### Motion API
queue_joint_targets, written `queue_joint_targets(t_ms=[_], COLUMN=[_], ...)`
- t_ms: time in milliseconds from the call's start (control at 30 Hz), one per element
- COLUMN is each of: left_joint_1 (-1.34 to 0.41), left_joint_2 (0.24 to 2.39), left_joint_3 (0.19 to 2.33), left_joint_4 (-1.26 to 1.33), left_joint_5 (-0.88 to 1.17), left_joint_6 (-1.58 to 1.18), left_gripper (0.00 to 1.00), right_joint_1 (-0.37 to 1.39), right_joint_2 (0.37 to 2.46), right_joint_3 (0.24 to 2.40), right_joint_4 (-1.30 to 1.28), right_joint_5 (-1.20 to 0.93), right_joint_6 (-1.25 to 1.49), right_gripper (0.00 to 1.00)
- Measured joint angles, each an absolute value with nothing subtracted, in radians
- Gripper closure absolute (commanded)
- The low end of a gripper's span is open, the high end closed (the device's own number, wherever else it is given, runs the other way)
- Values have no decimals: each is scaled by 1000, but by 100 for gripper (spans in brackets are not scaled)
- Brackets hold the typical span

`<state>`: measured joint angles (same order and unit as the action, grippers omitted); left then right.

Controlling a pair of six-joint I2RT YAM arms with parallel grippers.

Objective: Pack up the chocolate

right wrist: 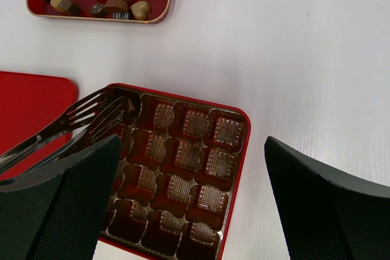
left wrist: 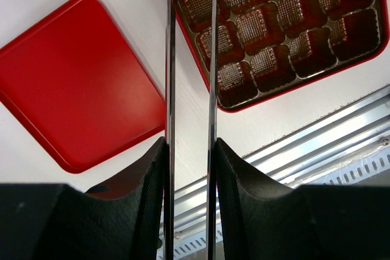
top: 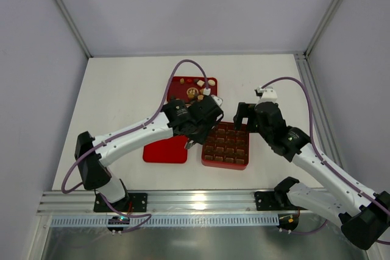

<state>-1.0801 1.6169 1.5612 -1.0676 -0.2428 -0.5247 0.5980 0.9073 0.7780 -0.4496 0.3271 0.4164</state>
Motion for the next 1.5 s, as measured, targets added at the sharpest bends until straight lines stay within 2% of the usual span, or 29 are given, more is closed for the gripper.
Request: queue_joint_targets(t_ms=[300,500,900,1167,1500], left_joint_1=[-1080,-1012,-755,-724,-724], left_joint_2=[1617,1639,1918,2047,2103], left_joint_3=[1692,1811,1983,2093,2100], left_joint_4=[-1089,-1110,-1116,-1127,-1132], left_joint_5=[-277,-313,-321,-314,-315], left_joint_6=[-518,-487,-385,-345,-328], left_gripper=[65,65,64,64,65], right_joint_1=[596,593,593,592,592], right_joint_2=[907,907,907,907,907], right_joint_3=[776,776,776,776,771], right_joint_4=[-450,-450,-450,-450,-450], right_joint_5=[327,325,310,307,304], right_joint_6=[416,415,415,415,415], right_gripper=[0,0,0,0,0])
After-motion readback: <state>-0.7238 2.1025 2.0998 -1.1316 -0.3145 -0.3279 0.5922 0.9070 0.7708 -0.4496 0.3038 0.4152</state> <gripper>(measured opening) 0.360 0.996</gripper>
